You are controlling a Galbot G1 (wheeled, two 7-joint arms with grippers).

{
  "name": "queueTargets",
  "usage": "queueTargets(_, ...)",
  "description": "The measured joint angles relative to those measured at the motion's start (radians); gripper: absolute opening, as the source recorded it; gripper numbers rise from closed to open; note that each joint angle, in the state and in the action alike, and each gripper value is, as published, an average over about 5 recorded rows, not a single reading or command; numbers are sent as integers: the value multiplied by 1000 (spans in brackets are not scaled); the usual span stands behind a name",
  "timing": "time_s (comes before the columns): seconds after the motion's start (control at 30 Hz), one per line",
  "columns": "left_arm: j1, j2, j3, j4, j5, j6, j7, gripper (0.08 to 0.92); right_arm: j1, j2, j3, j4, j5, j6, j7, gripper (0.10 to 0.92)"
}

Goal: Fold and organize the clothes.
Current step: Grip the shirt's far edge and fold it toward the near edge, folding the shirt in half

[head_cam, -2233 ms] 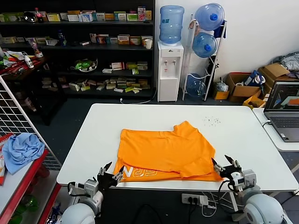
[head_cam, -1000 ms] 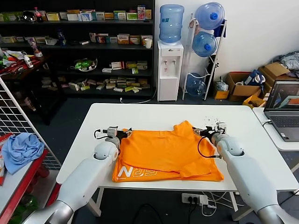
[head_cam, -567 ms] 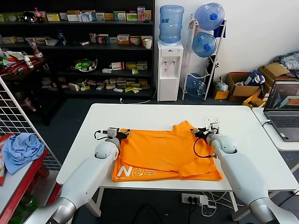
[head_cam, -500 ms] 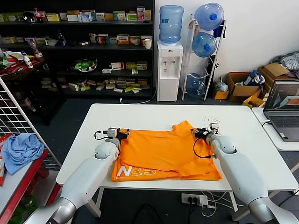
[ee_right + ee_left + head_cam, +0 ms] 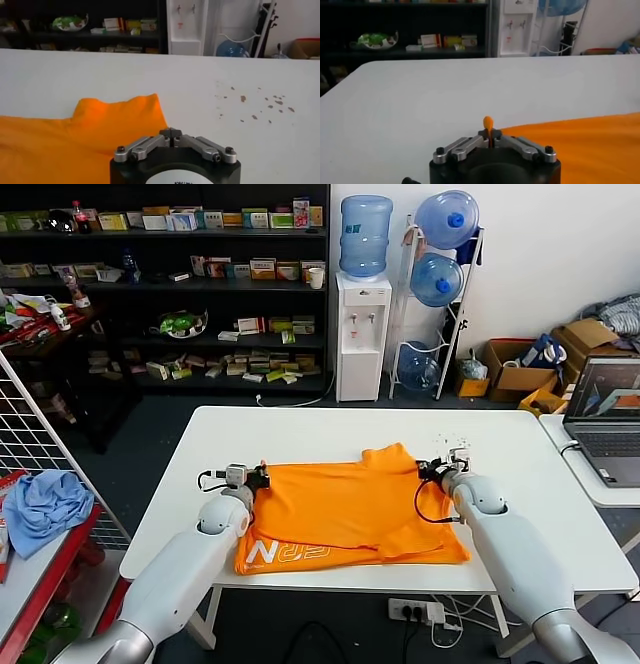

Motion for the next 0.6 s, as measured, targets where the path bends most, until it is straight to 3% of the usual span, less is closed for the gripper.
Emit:
queueTargets(0.27, 56, 46, -14, -100, 17, -37, -4, 95, -68, -42, 26, 138, 28, 12, 47, 124)
queueTargets(0.6, 179, 143, -40, -313, 26, -53, -39, 95, -309, -148, 88, 435, 37, 17, 124, 124)
